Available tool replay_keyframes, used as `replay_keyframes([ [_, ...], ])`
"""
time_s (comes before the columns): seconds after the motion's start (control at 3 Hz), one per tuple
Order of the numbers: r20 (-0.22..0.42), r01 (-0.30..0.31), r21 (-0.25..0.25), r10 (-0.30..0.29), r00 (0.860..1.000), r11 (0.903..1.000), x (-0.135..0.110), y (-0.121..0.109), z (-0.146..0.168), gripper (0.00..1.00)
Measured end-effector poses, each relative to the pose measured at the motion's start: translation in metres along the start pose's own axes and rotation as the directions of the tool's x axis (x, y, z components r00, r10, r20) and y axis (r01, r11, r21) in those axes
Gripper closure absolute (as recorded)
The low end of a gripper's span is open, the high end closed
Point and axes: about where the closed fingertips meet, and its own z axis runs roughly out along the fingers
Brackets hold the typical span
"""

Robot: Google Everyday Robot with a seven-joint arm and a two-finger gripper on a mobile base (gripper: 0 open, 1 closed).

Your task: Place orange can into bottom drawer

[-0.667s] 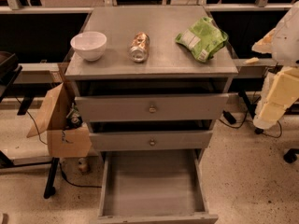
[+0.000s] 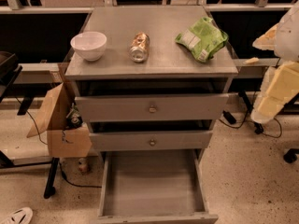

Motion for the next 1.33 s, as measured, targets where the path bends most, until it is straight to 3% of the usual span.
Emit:
replay_keyframes([
  [0.33, 0.113, -0.075, 0.011, 0.073, 0.991, 0.9971, -0.037, -0.036, 0.010, 0.00],
  [0.67, 0.243, -0.174, 0.010, 0.167, 0.956, 0.9846, -0.104, -0.086, 0.029, 0.00],
  [1.0, 0.343, -0.296, -0.015, 0.283, 0.896, 0.9550, -0.169, -0.126, 0.052, 0.00],
  [1.33, 0.349, -0.359, -0.042, 0.350, 0.869, 0.9326, -0.176, -0.126, 0.053, 0.00],
])
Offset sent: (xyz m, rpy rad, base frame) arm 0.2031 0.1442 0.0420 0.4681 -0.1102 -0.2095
